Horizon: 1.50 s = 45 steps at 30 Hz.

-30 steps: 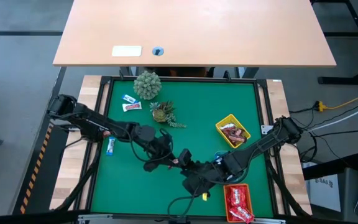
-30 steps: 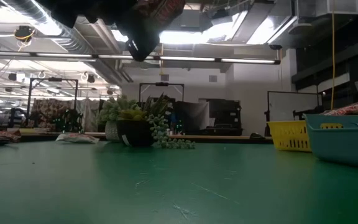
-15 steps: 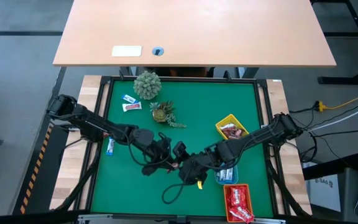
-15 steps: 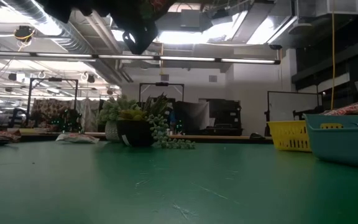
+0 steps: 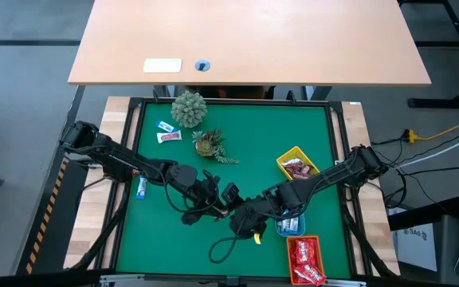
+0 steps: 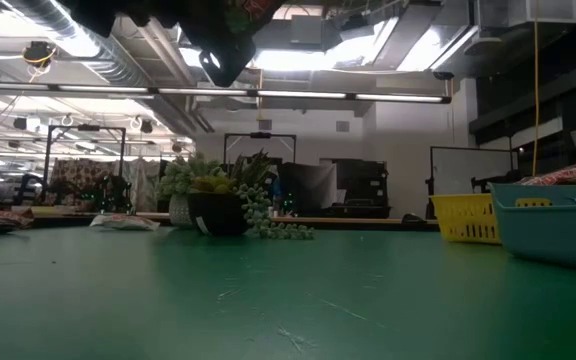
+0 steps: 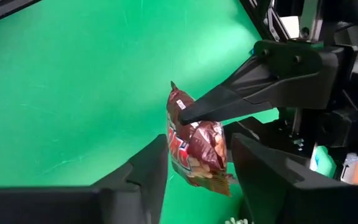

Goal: Sort candy
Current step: Put the brown candy into the yellow bin

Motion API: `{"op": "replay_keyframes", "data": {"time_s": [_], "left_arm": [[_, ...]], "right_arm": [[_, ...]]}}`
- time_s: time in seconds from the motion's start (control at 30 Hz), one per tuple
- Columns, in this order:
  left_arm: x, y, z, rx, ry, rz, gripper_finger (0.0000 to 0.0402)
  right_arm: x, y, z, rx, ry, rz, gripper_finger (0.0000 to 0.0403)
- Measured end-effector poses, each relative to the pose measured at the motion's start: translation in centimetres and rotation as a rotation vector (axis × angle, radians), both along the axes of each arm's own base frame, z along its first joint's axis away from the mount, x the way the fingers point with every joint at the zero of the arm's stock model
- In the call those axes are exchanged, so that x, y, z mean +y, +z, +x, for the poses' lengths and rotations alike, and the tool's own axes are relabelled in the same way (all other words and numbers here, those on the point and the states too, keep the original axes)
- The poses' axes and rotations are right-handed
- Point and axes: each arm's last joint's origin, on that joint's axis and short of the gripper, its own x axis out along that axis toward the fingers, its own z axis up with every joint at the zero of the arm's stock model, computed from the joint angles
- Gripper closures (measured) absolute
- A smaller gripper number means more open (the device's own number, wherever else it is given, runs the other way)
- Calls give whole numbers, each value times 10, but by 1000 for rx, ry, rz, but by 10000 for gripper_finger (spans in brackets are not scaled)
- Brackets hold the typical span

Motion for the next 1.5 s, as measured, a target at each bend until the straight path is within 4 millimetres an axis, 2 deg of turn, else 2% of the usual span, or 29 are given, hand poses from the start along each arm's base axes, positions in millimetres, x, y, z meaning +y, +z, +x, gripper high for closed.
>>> {"op": "replay_keyframes", "data": {"time_s": [0.3, 0.53, 0.73, 1.13, 1.33, 1.5], "left_arm": [[0, 0, 0, -4, 0, -1, 306], [0, 1, 0, -14, 0, -4, 306], [1, 1, 1, -13, 36, 2, 285], [3, -4, 0, 36, 89, 33, 188], [3, -4, 0, 35, 105, 45, 178], [5, -5, 1, 32, 159, 63, 181]], "right_arm": [[0, 0, 0, 2, 5, 6, 309], [0, 0, 0, 1, 5, 7, 347], [0, 0, 0, 5, 5, 4, 350], [0, -1, -2, 26, -6, 1, 352], [-5, -9, -11, 141, -109, 12, 352], [-12, -16, -26, 302, -242, 7, 353]]}}
